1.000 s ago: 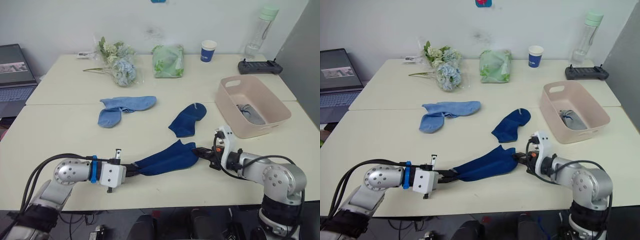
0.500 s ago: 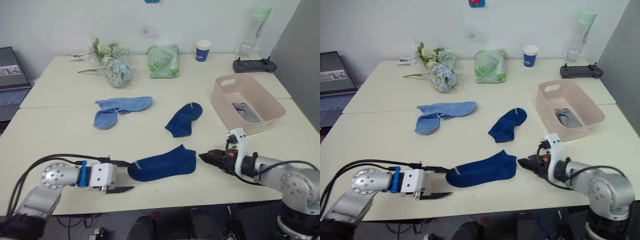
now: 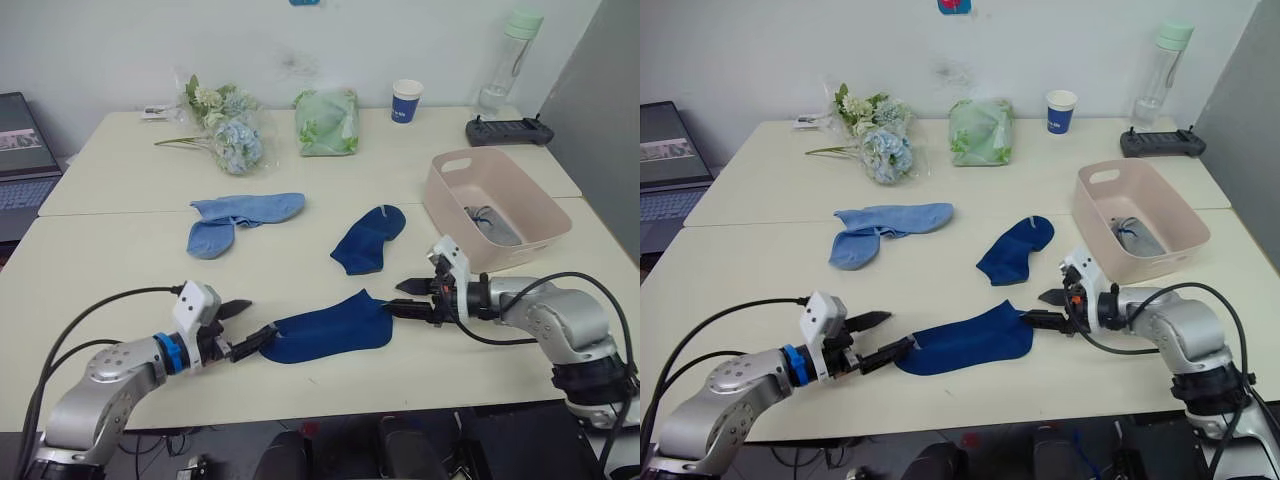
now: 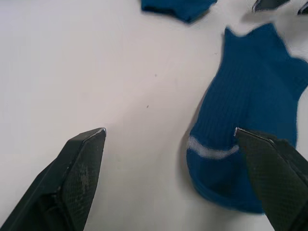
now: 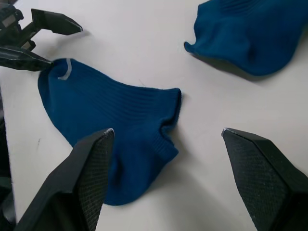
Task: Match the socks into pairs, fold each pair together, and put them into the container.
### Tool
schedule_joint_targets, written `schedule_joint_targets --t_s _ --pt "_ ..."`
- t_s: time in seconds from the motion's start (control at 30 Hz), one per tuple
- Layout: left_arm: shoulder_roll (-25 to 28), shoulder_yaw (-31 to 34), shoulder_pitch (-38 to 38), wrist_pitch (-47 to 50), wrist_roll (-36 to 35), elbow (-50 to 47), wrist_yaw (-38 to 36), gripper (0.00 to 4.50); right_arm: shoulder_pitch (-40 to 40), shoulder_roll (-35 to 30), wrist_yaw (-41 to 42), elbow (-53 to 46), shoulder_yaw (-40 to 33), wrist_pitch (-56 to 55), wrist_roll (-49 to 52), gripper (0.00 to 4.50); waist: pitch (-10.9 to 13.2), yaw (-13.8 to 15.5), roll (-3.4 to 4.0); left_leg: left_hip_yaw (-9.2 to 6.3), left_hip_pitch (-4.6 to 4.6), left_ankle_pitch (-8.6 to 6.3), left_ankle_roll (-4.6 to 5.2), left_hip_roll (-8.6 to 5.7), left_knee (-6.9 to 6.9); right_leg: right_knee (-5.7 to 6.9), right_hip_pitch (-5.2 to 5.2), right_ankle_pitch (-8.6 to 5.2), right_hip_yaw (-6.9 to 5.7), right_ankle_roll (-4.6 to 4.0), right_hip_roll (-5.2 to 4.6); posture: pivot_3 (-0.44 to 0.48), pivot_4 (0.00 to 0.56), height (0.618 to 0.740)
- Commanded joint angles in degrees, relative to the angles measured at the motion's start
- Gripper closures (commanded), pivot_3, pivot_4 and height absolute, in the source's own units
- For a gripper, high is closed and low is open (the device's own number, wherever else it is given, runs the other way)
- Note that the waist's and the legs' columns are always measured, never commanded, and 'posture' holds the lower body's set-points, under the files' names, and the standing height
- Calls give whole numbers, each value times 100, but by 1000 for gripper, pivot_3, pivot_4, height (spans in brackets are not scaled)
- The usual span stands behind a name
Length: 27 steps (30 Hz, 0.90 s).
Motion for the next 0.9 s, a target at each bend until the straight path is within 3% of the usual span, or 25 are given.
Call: schedule_joint_targets --t_s 0.03,0.13,0.37,0.43,0.9 --pt "-82 -100 114 -12 251 -73 88 1231 -144 116 127 179 109 -344 -146 649 0 16 0 0 0 1 -1 0 0 2 0 0 2 -1 0 0 150 740" --pt "-92 -163 204 -9 278 -211 -13 2197 -49 44 345 107 193 -499 -188 1248 -1 31 2 1 1 1 -1 0 1 4 1 1 7 -1 -2 0 150 740" --pt "-60 -145 125 -25 321 -247 -157 4446 210 -137 525 -313 196 -410 -98 3743 -1 98 2 0 0 0 -1 -2 1 3 2 1 5 -1 -5 0 150 740" --pt "-58 -129 81 -19 333 -218 -186 4500 296 -170 503 -399 155 -380 -88 4463 -1 99 2 -1 0 0 -1 -2 1 3 3 1 5 -1 -6 0 150 740" --pt "13 -237 -693 -192 659 358 -619 4500 1087 -279 -341 -2251 -743 1087 897 4488 -1 104 2 -6 -1 0 -1 -2 1 3 3 1 0 -1 -5 0 150 740"
